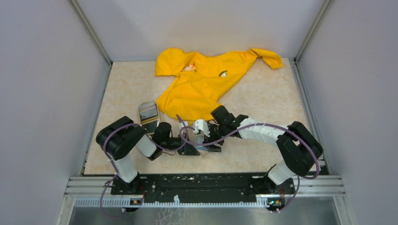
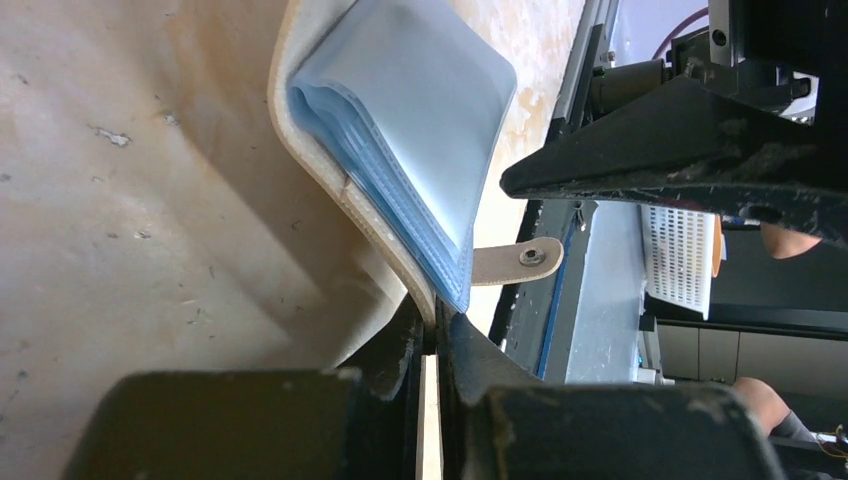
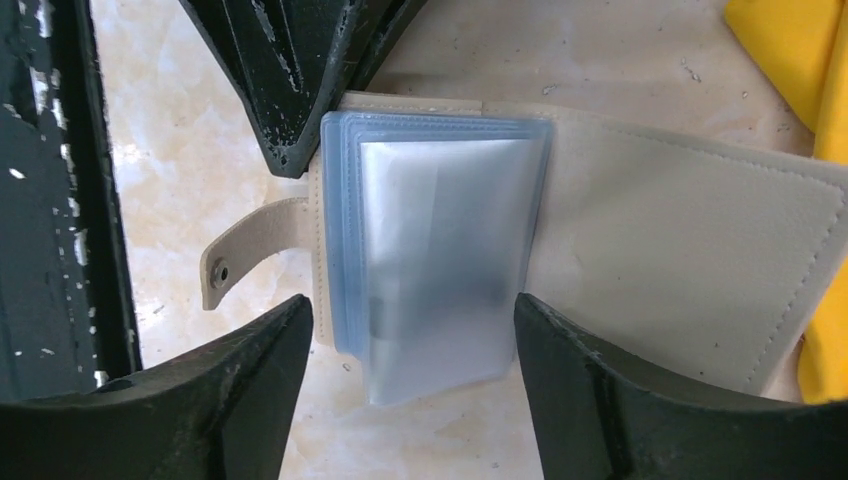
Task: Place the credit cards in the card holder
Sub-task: Open the card holder at the center of the board.
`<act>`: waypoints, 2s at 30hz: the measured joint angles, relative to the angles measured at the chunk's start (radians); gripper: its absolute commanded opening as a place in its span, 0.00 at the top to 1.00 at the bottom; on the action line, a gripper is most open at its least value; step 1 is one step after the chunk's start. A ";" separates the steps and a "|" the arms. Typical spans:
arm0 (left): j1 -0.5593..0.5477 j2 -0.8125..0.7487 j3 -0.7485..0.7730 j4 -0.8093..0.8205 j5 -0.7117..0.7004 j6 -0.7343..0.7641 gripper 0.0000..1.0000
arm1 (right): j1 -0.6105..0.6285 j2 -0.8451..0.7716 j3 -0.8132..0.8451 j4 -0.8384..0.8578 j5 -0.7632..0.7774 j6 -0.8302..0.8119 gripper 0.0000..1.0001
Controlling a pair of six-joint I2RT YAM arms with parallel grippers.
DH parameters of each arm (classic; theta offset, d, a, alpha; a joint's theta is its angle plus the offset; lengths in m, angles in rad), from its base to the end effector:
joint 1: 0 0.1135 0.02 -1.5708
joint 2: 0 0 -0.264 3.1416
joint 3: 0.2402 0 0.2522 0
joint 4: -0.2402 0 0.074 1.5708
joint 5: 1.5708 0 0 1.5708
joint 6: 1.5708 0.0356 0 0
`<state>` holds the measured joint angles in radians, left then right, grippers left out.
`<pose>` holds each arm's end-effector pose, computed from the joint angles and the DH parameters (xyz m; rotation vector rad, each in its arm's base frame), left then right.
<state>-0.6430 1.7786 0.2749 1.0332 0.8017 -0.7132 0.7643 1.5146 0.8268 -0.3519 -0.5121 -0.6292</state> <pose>0.1758 -0.1636 0.0867 0.5021 2.2537 -1.5973 0.1942 0.2103 0.1774 -1.7820 1.8457 0.7154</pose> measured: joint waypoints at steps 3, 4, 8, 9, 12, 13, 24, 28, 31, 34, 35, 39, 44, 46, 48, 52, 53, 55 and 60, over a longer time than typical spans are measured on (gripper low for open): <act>0.000 -0.003 0.010 -0.028 -0.001 0.010 0.91 | 0.029 0.000 0.000 0.005 0.057 -0.024 0.25; 0.000 -0.004 0.012 -0.035 -0.001 0.011 0.91 | 0.037 0.000 0.000 0.006 0.072 -0.027 0.26; 0.000 -0.004 0.020 -0.051 -0.001 0.016 0.91 | 0.061 0.000 0.000 0.012 0.143 -0.038 0.35; 0.000 -0.004 0.021 -0.053 -0.001 0.017 0.91 | 0.063 0.000 0.000 0.014 0.161 -0.040 0.35; 0.000 -0.004 0.021 -0.058 -0.001 0.020 0.91 | 0.063 -0.001 0.000 0.019 0.205 -0.040 0.36; 0.000 -0.004 0.021 -0.061 -0.001 0.022 0.91 | 0.063 -0.003 0.000 0.021 0.220 -0.040 0.36; 0.000 -0.004 0.049 -0.127 -0.006 0.049 0.91 | 0.061 -0.035 0.000 0.045 0.292 -0.019 0.54; -0.002 -0.005 0.075 -0.170 -0.006 0.067 0.90 | 0.048 -0.035 0.000 0.063 0.310 0.005 0.71; -0.008 -0.005 0.106 -0.216 -0.011 0.089 0.88 | 0.030 -0.035 0.000 0.078 0.323 0.030 0.82; -0.014 -0.006 0.135 -0.259 -0.025 0.110 0.83 | -0.002 -0.035 0.000 0.082 0.328 0.055 0.95; -0.015 -0.006 0.144 -0.275 -0.031 0.116 0.77 | -0.016 -0.035 0.000 0.082 0.327 0.064 0.98; -0.018 -0.021 0.180 -0.331 -0.058 0.135 0.62 | -0.062 -0.035 0.000 0.072 0.315 0.086 1.00; -0.018 -0.098 0.223 -0.452 -0.180 0.165 0.54 | -0.117 -0.034 0.008 0.034 0.282 0.096 0.99; -0.018 -0.143 0.227 -0.504 -0.245 0.180 0.54 | -0.151 -0.034 0.013 0.018 0.267 0.109 0.93; -0.018 -0.198 0.225 -0.550 -0.294 0.193 0.54 | -0.179 -0.032 0.014 0.013 0.263 0.128 0.87; -0.018 -0.323 0.205 -0.551 -0.327 0.206 0.55 | -0.216 0.002 0.038 0.000 0.264 0.192 0.77; -0.018 -0.348 0.201 -0.537 -0.323 0.206 0.55 | -0.219 0.010 0.042 0.001 0.264 0.205 0.76; -0.019 -0.370 0.199 -0.498 -0.307 0.198 0.55 | -0.225 0.024 0.046 0.002 0.272 0.234 0.74; -0.054 -0.324 0.201 -0.396 -0.290 0.158 0.61 | -0.253 0.024 0.046 0.005 0.293 0.281 0.73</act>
<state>-0.6971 1.4548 0.4755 0.6369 0.5117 -0.5549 0.5117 1.5391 0.8730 -0.3466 -0.2192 -0.3485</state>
